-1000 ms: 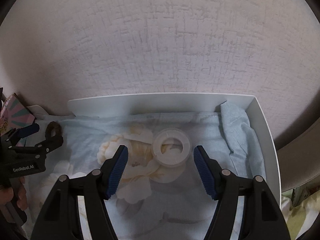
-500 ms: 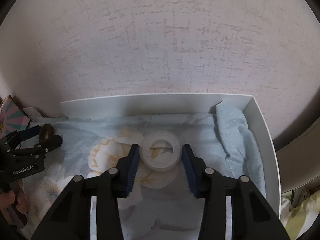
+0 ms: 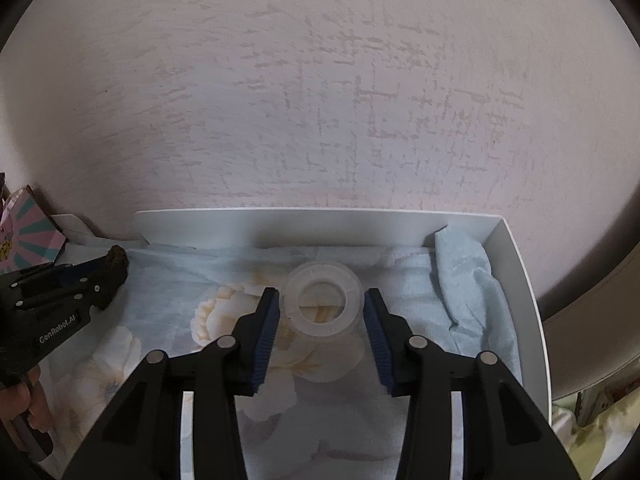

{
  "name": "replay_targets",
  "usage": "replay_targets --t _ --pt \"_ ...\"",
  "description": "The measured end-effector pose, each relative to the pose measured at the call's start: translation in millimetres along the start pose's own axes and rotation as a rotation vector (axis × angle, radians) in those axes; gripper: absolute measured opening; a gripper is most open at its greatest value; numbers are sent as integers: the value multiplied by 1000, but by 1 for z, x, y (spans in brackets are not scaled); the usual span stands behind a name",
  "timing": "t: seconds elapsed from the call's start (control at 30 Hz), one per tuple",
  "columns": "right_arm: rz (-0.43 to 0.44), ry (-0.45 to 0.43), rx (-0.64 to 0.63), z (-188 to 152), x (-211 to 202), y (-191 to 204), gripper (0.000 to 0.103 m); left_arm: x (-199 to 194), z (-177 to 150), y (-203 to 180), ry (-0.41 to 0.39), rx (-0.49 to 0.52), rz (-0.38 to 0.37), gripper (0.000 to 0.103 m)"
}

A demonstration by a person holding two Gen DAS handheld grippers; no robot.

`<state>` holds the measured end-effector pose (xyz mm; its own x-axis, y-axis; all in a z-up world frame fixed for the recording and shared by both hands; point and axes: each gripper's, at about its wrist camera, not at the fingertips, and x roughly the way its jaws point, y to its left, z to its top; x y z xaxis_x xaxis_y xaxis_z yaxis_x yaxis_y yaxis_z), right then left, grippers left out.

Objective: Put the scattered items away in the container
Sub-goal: 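Grasp the brown hair tie with left tool while right tool grasps clear tape roll, then carry hair tie and tape roll into the cardboard box and release both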

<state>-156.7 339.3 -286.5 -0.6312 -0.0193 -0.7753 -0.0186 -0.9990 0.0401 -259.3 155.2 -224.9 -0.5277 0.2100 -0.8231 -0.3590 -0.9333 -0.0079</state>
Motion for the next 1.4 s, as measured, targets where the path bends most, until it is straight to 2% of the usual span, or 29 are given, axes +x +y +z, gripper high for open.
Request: replay_targets --t 0.3,0.5,0.53,0.57,0.63,0.8,0.97,1.07,1.2,1.27,1.4 --pt "6 -29 1 0 -31 6 39 -37 3 -1 -39 15 9 13" --pt "21 -70 -11 8 -82 19 39 -87 11 -4 -87 26 3 13" --pt "26 -76 -13 9 -91 22 39 -98 12 -16 -96 25 1 13" --pt "30 -82 -16 11 -99 18 39 -110 7 -6 -103 21 -2 13" --pt "40 -99 -23 15 -123 26 39 -116 25 -2 -118 10 -8 13" --pt "46 -127 -64 25 -182 52 39 -183 24 26 -135 -13 -8 13" --pt "54 -142 -120 26 -242 83 39 -260 7 58 -156 -28 27 13" --pt "80 -151 -150 20 -279 107 39 -292 -3 80 -174 -42 64 13" --pt "135 -162 -208 26 -297 135 39 -321 -17 111 -188 -87 107 13" --pt "177 -165 -243 30 -300 163 39 -332 -25 130 -193 -116 136 13" --pt "271 -158 -307 34 -291 205 39 -344 -42 165 -182 -174 192 13"
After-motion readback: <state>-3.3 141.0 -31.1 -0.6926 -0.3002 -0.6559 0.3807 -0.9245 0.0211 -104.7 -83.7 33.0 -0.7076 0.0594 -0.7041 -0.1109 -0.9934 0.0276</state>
